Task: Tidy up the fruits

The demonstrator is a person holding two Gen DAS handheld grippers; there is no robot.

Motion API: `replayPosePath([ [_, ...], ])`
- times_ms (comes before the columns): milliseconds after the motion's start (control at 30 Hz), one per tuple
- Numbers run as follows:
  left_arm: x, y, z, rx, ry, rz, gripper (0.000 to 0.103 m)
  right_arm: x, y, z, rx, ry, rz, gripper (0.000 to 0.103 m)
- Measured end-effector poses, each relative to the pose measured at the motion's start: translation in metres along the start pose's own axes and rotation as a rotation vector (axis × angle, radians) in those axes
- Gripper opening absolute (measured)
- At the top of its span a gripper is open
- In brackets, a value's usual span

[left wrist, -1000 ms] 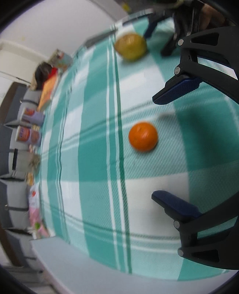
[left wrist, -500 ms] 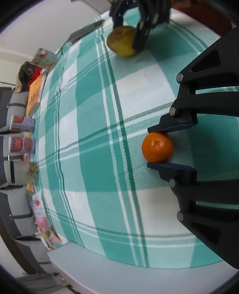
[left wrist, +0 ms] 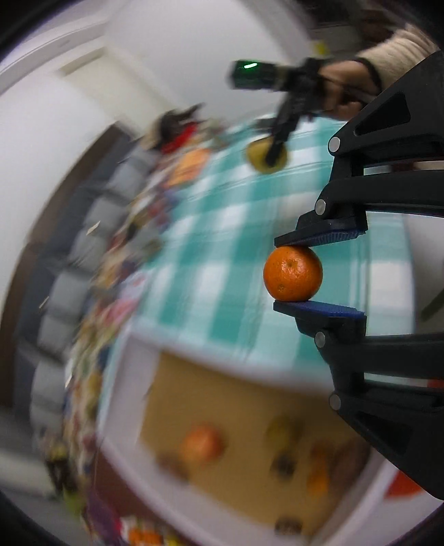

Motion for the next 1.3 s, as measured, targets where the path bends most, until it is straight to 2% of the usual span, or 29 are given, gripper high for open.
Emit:
replayPosePath([
  [33,-0.015,-0.011,-0.006,0.021,-0.020,-0.020,0.030,-0.029,-0.013,0.009,-0.003,-0.046,-0.035,0.069],
  [133,-0.086,-0.042,-0.006,0.046,-0.168,-0.069,0.030,-0.101,-0.036,0.042,-0.035,-0.154,-0.117,0.069],
  [233,-0.154,-0.045,0.038,-0.047,-0.320,-0.120,0.030,-0.167,-0.056,0.092,-0.080,-0.202,-0.215,0.069],
  [300,-0.186,-0.036,0.068,-0.119,-0.384,-0.147,0.030,-0.202,-0.062,0.136,-0.138,-0.207,-0.287,0.069],
  [367,-0.214,-0.024,0.097,-0.195,-0.427,-0.193,0.030,-0.223,-0.061,0.181,-0.219,-0.174,-0.359,0.069],
  [433,-0.231,-0.015,0.109,-0.248,-0.455,-0.218,0.030,-0.230,-0.050,0.216,-0.302,-0.125,-0.403,0.069],
  [533,-0.250,-0.004,0.124,-0.316,-0.472,-0.276,0.031,-0.231,-0.029,0.263,-0.421,-0.010,-0.507,0.069],
  [633,-0.252,-0.003,0.125,-0.316,-0.480,-0.272,0.043,-0.224,-0.014,0.289,-0.489,0.072,-0.581,0.069],
  [700,-0.252,-0.002,0.120,-0.294,-0.487,-0.258,0.057,-0.221,-0.017,0.286,-0.465,0.072,-0.566,0.071],
  [800,-0.240,-0.012,0.091,-0.195,-0.531,-0.201,0.060,-0.216,-0.038,0.261,-0.407,0.059,-0.499,0.077],
  [833,-0.237,-0.017,0.083,-0.161,-0.548,-0.183,0.063,-0.215,-0.046,0.250,-0.384,0.056,-0.477,0.083],
  [900,-0.221,-0.025,0.051,-0.035,-0.594,-0.126,0.082,-0.213,-0.068,0.223,-0.323,0.053,-0.434,0.092],
  [933,-0.207,-0.029,0.028,0.051,-0.614,-0.091,0.085,-0.213,-0.075,0.211,-0.300,0.055,-0.421,0.097],
  [967,-0.197,-0.030,0.014,0.104,-0.626,-0.071,0.090,-0.217,-0.086,0.195,-0.270,0.056,-0.408,0.102],
  [1067,-0.168,-0.030,-0.025,0.227,-0.650,-0.038,0.097,-0.225,-0.095,0.160,-0.209,0.065,-0.395,0.103],
  [1133,-0.158,-0.025,-0.037,0.226,-0.657,-0.049,0.097,-0.230,-0.094,0.146,-0.168,0.068,-0.391,0.103],
  [1200,-0.155,-0.015,-0.039,0.201,-0.605,-0.097,0.097,-0.230,-0.081,0.133,-0.124,0.086,-0.377,0.103],
  [1300,-0.163,0.003,-0.033,0.154,-0.541,-0.228,0.097,-0.228,-0.055,0.130,-0.136,0.086,-0.330,0.103],
])
Point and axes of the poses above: each gripper's, at about its wrist camera, not at the fingertips, and z roughly the way its jaws point, x to its right, y to its underside, the point moved 8 cm from there along z, roughly the way its jaws point, and after that the axes turned 4 degrees about -y, right-handed, at the moved point
